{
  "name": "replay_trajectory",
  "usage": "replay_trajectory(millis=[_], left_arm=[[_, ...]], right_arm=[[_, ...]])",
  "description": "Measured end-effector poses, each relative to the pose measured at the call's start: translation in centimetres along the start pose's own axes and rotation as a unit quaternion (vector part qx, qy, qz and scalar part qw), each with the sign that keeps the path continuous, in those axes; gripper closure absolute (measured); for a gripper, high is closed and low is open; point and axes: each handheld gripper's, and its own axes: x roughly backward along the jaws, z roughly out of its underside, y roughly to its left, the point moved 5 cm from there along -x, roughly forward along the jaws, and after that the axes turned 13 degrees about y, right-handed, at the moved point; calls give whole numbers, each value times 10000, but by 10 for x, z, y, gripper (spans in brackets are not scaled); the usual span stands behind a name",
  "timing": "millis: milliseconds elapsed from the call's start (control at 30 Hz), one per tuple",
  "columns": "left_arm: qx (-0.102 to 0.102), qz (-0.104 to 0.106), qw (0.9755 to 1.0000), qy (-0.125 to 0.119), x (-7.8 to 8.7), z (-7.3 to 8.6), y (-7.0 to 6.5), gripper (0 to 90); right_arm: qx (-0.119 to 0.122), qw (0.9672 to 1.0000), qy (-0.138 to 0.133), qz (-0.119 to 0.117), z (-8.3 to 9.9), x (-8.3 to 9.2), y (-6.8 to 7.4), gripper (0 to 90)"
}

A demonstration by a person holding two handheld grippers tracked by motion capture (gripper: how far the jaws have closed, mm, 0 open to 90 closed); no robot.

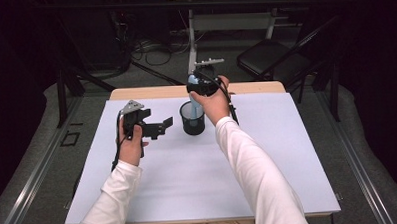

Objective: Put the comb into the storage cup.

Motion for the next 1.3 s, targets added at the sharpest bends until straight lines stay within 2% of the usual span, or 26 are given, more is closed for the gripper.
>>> replay_trajectory(millis=[400, 700, 1067, 1300], left_arm=[[19, 15, 10000, -24, 1, 0, 1, 7], [35, 15, 10000, 1, -1, 0, 1, 7], [40, 6, 10000, 4, 0, 0, 1, 7], [28, 10, 10000, 2, -1, 0, 1, 8]], right_arm=[[109, 9999, 115, -32, 6, -12, 4, 486], [280, 9995, 56, -109, 7, -13, 8, 471], [202, 9994, 191, -226, 11, -17, 11, 442], [169, 9992, 155, -337, 10, -16, 11, 421]])
